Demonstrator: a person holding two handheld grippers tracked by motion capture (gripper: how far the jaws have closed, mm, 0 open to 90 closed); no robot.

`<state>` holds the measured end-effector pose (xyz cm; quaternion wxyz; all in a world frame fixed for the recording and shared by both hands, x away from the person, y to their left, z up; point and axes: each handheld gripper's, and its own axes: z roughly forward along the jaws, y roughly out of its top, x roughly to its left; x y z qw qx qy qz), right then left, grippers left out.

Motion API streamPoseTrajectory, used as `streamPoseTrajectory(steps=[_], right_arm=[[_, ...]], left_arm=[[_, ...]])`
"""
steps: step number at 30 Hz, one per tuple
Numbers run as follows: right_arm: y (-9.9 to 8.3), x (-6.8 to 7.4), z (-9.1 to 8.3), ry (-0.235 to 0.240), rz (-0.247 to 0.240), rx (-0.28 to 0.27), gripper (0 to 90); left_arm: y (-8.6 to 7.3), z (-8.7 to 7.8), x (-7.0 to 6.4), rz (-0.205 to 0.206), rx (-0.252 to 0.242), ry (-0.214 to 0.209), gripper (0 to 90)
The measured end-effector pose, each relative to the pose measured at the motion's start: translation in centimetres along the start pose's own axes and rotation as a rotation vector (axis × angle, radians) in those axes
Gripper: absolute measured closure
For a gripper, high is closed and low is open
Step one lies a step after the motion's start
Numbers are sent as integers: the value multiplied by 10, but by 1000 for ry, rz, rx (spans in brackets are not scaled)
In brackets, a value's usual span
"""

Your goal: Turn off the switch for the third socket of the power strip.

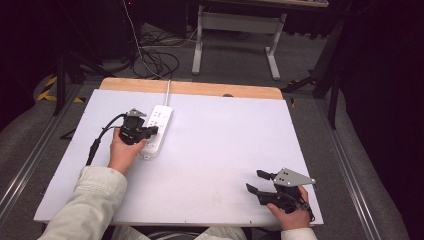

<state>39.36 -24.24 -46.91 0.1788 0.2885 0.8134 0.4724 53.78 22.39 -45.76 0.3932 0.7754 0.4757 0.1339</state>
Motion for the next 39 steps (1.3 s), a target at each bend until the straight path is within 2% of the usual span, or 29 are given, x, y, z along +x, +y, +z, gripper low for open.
streamPoseTrajectory(steps=[8, 16, 22, 28, 36, 39], right_arm=[[0, 0, 0, 2, -1, 0, 390], [0, 0, 0, 3, -2, 1, 390], [0, 0, 1, 3, -3, 1, 390], [0, 0, 1, 4, 3, 2, 390], [0, -1, 0, 3, 1, 3, 390], [0, -1, 0, 0, 4, 3, 389]], left_arm=[[-1, 4, -4, 11, -2, 2, 899], [-1, 6, -5, 17, 3, 33, 899], [-1, 8, -6, 32, 0, 36, 900], [-1, 9, -5, 19, 7, 19, 900], [-2, 9, -6, 26, 14, 24, 900], [-2, 9, -6, 42, 12, 34, 900]])
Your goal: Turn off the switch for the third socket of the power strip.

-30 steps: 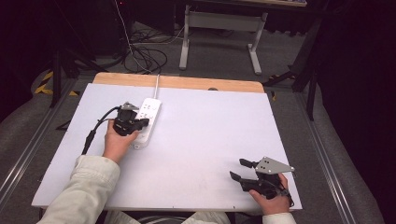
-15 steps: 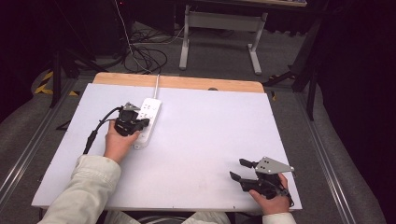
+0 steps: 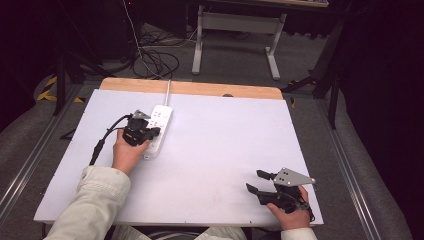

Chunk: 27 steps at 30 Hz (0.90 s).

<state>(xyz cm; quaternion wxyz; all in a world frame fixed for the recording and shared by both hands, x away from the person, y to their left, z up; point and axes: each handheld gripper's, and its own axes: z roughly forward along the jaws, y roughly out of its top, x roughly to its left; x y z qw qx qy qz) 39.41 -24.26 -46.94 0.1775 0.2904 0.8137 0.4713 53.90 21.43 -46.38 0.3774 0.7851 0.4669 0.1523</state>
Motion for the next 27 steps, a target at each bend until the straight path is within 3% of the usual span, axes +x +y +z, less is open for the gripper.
streamPoseTrajectory(steps=[11, 17, 21, 27], right_arm=[[0, 0, 0, 2, 0, -1, 390], [0, 0, 0, 2, -1, 1, 389], [0, 0, 0, 6, -3, -1, 390], [0, 0, 0, 7, -3, -1, 390]], left_arm=[[1, 1, -10, 76, 8, 73, 900], [1, 1, -10, 56, 13, 62, 900], [3, 1, -11, 73, 21, 74, 900], [9, 2, -17, 98, 71, 112, 900]])
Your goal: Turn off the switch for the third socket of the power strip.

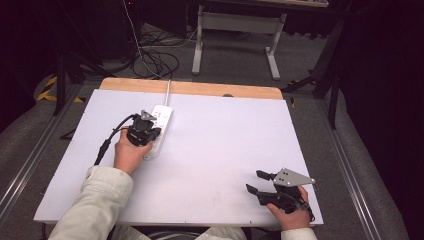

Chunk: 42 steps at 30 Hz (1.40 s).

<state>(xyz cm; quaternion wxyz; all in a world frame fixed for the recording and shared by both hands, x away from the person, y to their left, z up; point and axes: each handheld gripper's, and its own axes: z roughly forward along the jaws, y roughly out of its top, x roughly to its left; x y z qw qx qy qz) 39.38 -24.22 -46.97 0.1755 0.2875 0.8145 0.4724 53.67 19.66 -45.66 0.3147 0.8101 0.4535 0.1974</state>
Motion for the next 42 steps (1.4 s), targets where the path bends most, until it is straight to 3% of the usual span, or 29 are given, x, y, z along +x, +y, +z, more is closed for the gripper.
streamPoseTrajectory(steps=[6, 10, 14, 17, 20, 27, 31, 35, 38, 42], right_arm=[[0, 0, 0, 3, 0, 2, 389], [0, 0, 0, 3, 1, 3, 389], [0, 0, 1, 5, 0, 6, 389], [0, 0, 1, 5, 1, 5, 389], [-1, 0, 1, 4, -1, 5, 389], [-1, 0, 1, 5, -1, 6, 389], [-1, 0, 1, 6, -1, 9, 389], [-1, 0, 0, 2, 1, 4, 390], [-1, -1, 0, 1, 3, 6, 389], [-1, -1, 1, 0, 5, 6, 390]], left_arm=[[2, 0, 4, -32, 8, -26, 900], [4, 0, 3, -17, 26, -22, 900], [4, 1, 8, -39, 27, -55, 900], [5, 1, 7, -38, 33, -49, 900], [6, 1, 5, -11, 42, -36, 900], [6, 2, 4, -15, 51, -30, 900], [7, 1, 4, -12, 48, -31, 900], [8, -2, 13, -54, 41, -72, 900], [8, -3, 11, -20, 39, -36, 900], [10, -9, 11, -35, 15, -60, 900]])
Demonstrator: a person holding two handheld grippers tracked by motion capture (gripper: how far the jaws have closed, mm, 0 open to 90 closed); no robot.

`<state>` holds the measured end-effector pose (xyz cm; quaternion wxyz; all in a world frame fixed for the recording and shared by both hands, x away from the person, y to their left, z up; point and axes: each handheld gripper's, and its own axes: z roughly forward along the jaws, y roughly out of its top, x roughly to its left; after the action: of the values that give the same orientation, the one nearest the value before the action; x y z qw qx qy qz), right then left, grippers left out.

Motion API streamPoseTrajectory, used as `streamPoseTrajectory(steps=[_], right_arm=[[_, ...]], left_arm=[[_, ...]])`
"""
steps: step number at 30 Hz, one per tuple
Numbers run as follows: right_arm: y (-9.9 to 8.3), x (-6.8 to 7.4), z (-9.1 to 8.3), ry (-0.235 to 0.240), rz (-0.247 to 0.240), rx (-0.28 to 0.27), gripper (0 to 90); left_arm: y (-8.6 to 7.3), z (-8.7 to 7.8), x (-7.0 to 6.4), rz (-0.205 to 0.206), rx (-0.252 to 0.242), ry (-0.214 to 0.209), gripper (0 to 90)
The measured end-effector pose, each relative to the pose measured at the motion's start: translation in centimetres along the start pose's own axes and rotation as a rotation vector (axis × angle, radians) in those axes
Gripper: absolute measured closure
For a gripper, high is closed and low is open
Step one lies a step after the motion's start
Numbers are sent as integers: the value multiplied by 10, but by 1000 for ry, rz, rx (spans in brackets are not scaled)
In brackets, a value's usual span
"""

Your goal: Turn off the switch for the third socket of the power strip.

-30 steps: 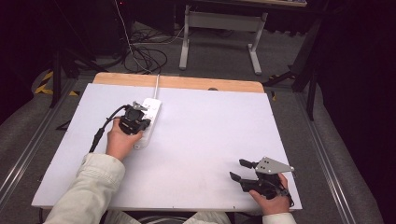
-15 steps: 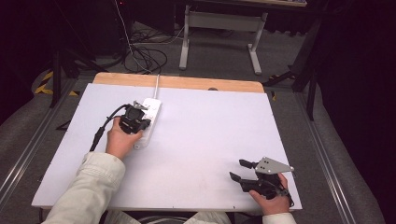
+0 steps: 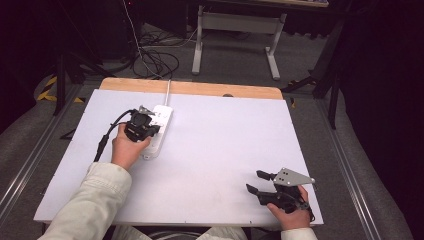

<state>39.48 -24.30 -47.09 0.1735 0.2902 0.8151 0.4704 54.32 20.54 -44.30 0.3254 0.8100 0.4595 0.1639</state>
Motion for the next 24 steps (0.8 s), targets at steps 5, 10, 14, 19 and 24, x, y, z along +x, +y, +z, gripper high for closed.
streamPoseTrajectory(steps=[5, 10, 14, 19, 24], right_arm=[[0, 0, -1, -3, 1, -1, 389], [0, 0, 0, -4, 3, -1, 389], [0, 0, 0, -5, 2, 1, 389], [0, 0, 0, -5, 0, 0, 389], [0, 0, -1, -7, 1, -2, 388]], left_arm=[[3, -8, -2, 15, -14, -6, 900], [7, -14, -3, 35, -6, 4, 897], [9, -20, -5, 32, -23, -13, 888], [9, -24, -5, 27, -39, -19, 859], [10, -30, -7, 31, -85, -25, 730]])
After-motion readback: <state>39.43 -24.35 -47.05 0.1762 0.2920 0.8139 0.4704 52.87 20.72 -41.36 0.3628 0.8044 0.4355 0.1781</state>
